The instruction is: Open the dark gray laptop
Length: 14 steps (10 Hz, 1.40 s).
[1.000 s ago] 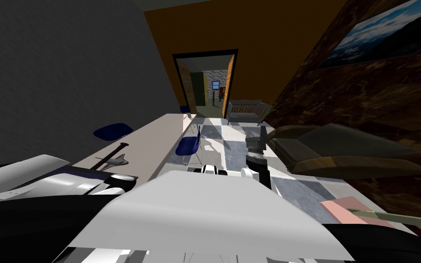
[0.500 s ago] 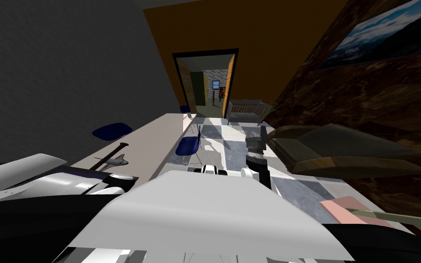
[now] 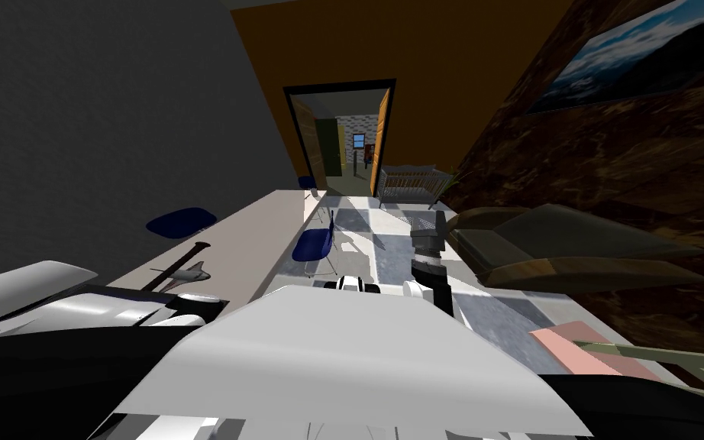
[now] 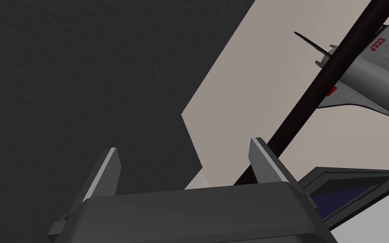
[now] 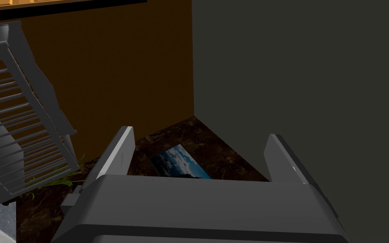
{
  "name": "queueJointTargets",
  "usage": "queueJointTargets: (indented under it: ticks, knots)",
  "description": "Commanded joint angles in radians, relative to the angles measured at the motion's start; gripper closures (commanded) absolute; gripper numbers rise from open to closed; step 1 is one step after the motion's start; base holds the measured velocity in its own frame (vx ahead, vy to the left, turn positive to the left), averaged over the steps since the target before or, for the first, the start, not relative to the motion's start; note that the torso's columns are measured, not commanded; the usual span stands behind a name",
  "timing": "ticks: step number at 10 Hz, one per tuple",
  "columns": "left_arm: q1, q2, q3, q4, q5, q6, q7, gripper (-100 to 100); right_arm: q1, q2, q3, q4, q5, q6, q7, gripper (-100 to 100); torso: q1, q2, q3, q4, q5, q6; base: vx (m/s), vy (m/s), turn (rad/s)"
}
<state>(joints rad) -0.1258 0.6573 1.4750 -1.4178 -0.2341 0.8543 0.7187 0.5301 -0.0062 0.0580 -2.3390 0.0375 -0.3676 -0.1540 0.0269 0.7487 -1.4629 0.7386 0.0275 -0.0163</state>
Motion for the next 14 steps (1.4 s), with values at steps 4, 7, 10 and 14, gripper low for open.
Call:
queueJointTargets:
  ticks: [4,7,10,14]
  knots:
    - [0.011,-0.003,0.012,0.038,-0.005,0.017,-0.004,-100,0.000,0.000,0.000,0.000,0.000,0.000,0.000,0,0.002,0.001,0.001,0.000,0.001,-0.001,0.000,-0.005,0.004]
    - [0.020,0.033,0.040,0.050,-0.033,0.086,-0.018,-100,0.000,0.000,0.000,0.000,0.000,0.000,0.000,0,0.001,0.001,0.001,0.000,0.000,-0.002,0.001,0.018,-0.032]
    - [0.025,0.053,0.056,0.056,-0.047,0.131,-0.026,-100,0.000,0.000,0.000,0.000,0.000,0.000,0.000,0,0.000,0.004,0.002,0.002,-0.001,-0.005,0.005,0.013,-0.033]
    - [0.035,0.093,0.088,0.068,-0.077,0.206,-0.040,-100,0.000,0.000,0.000,0.000,0.000,0.000,0.000,0,-0.004,0.005,0.003,0.002,-0.002,-0.003,0.002,0.012,-0.019]
